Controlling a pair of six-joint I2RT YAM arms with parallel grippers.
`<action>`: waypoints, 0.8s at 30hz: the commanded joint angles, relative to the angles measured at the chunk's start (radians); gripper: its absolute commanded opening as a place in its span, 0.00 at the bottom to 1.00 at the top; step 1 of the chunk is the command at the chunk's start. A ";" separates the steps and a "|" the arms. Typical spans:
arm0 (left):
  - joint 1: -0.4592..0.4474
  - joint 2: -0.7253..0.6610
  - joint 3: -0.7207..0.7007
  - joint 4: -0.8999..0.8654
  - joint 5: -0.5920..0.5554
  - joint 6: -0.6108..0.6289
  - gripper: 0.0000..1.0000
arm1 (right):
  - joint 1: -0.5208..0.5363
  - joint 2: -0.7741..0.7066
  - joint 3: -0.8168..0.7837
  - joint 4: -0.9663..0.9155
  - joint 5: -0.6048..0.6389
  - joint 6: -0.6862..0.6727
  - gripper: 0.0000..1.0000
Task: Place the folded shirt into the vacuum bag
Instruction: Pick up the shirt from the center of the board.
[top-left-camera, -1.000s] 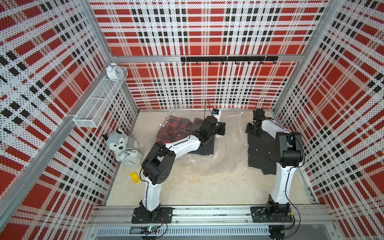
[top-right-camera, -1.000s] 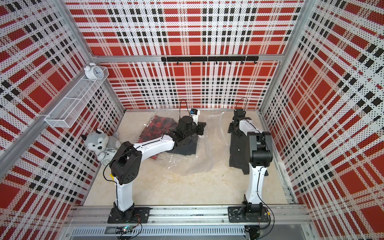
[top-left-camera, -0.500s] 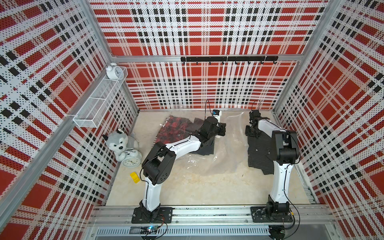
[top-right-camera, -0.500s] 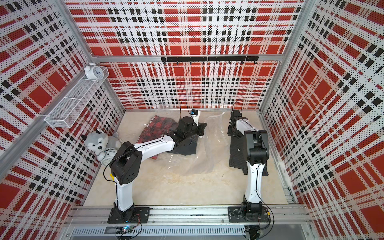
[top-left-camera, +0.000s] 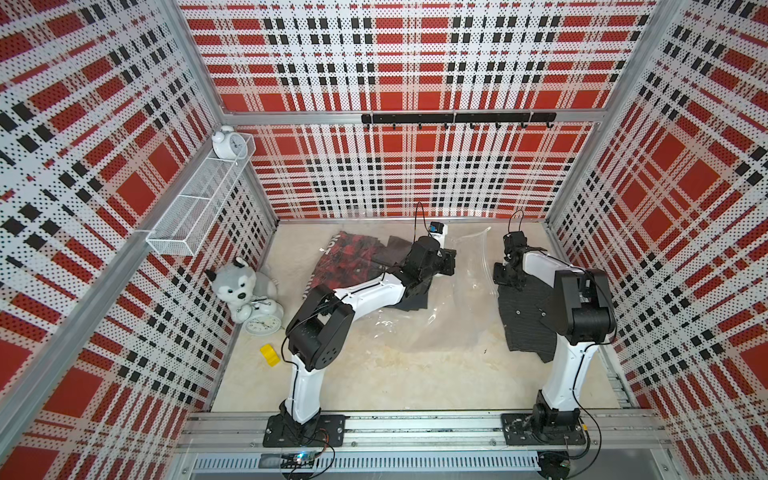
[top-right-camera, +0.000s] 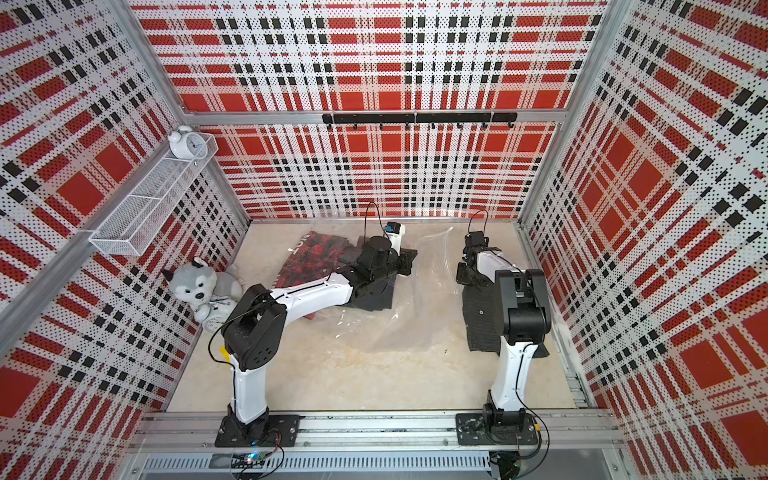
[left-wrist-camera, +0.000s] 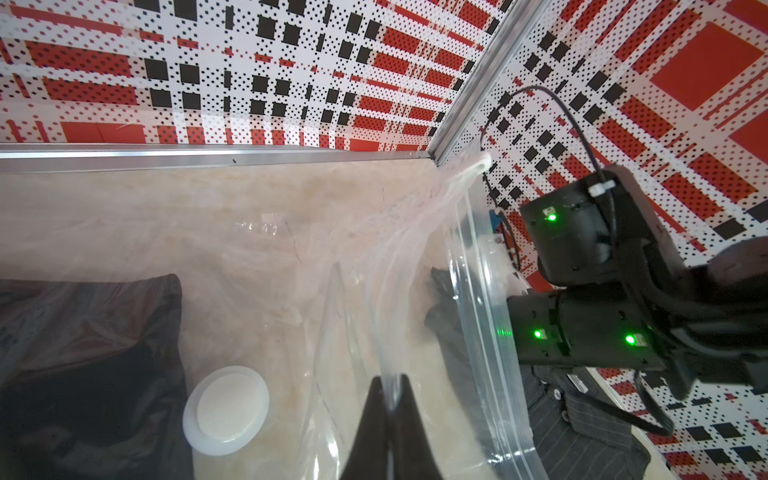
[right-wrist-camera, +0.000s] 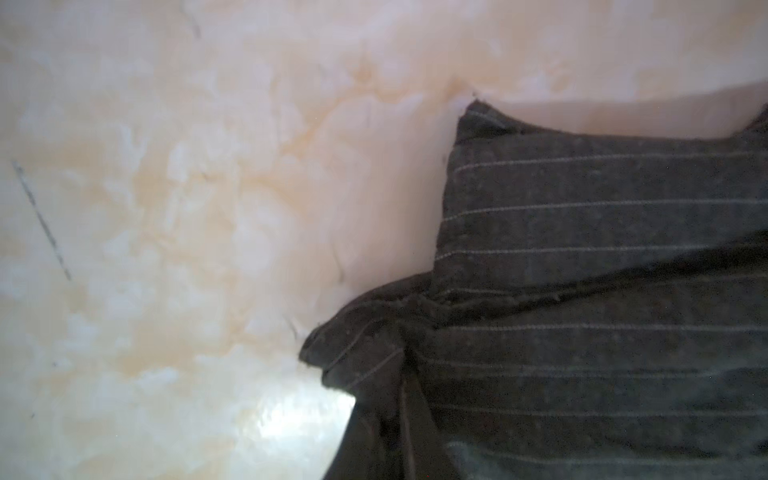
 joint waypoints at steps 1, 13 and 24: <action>-0.018 0.031 0.017 0.008 0.000 -0.001 0.00 | -0.029 -0.093 -0.089 0.044 -0.067 0.013 0.04; -0.084 0.120 0.104 -0.022 -0.002 -0.001 0.00 | -0.139 -0.464 -0.371 0.176 -0.117 0.083 0.00; -0.162 0.247 0.229 -0.060 0.017 -0.013 0.00 | -0.200 -0.683 -0.487 0.225 -0.256 0.118 0.00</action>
